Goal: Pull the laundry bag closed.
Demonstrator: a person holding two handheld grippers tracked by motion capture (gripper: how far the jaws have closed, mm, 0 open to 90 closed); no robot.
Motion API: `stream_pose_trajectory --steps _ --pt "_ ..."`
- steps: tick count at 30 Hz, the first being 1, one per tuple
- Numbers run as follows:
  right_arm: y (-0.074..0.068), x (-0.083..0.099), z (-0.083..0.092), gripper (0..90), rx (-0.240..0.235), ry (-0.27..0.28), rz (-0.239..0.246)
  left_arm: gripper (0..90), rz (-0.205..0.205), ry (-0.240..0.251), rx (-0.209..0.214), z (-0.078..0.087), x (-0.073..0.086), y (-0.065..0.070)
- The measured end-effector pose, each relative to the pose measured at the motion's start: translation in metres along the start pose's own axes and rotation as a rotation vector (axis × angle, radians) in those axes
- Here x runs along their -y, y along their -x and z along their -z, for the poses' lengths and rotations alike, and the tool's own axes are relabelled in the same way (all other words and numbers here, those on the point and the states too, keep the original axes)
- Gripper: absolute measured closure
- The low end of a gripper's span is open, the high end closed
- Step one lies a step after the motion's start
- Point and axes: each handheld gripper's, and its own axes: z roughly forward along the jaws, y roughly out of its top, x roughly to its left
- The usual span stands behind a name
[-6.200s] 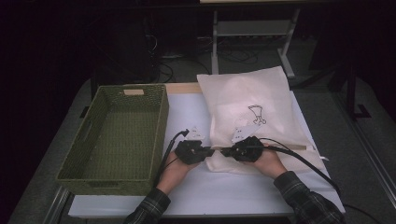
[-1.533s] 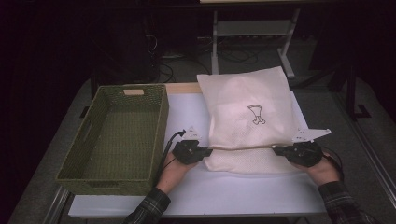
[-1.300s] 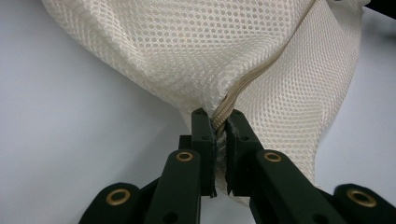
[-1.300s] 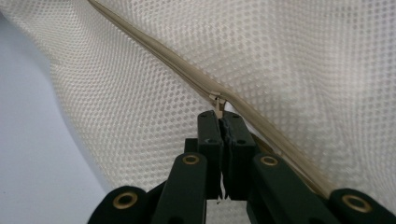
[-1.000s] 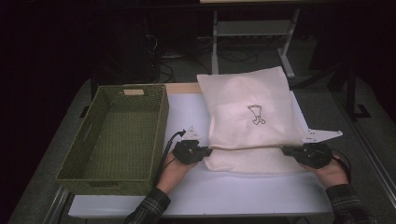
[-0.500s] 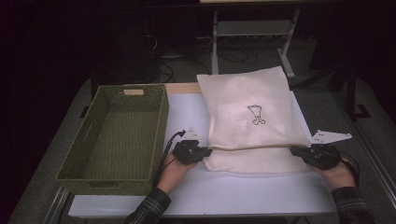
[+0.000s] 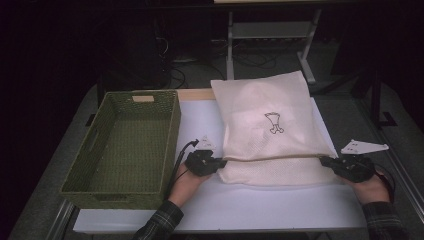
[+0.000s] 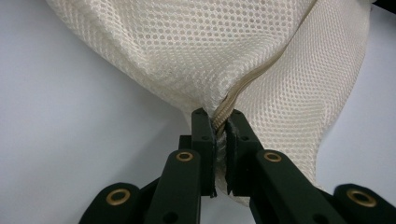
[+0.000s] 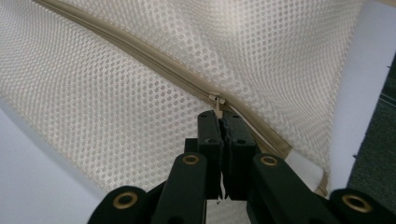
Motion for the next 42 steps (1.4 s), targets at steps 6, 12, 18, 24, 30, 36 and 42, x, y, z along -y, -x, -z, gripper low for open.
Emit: stream_pose_trajectory --steps 6,12,18,24,30,36,42 --pt "0.009 0.009 0.007 87.0 0.035 -0.006 -0.027 83.8 -0.010 -0.004 -0.005 0.001 -0.002 0.000" --pt "0.017 0.015 0.009 86.9 0.061 -0.015 -0.047 83.7 -0.005 -0.006 -0.007 0.001 -0.001 0.001" --pt "0.023 0.018 0.008 86.9 0.075 -0.022 -0.059 83.7 -0.005 -0.012 -0.009 0.000 -0.001 0.001" --pt "0.021 0.017 0.008 73.2 0.077 -0.015 -0.060 79.5 -0.002 -0.012 0.011 -0.001 0.001 -0.001" --pt "0.010 0.008 0.006 46.4 0.043 0.007 -0.054 38.2 -0.010 0.002 0.005 -0.002 0.002 0.001" --pt "-0.006 -0.001 -0.001 30.2 -0.003 0.021 -0.030 16.3 -0.018 0.001 -0.001 0.001 0.002 0.005" --pt "-0.026 -0.009 -0.004 16.7 -0.037 0.030 0.003 13.2 -0.031 0.000 0.001 0.010 0.004 0.016"
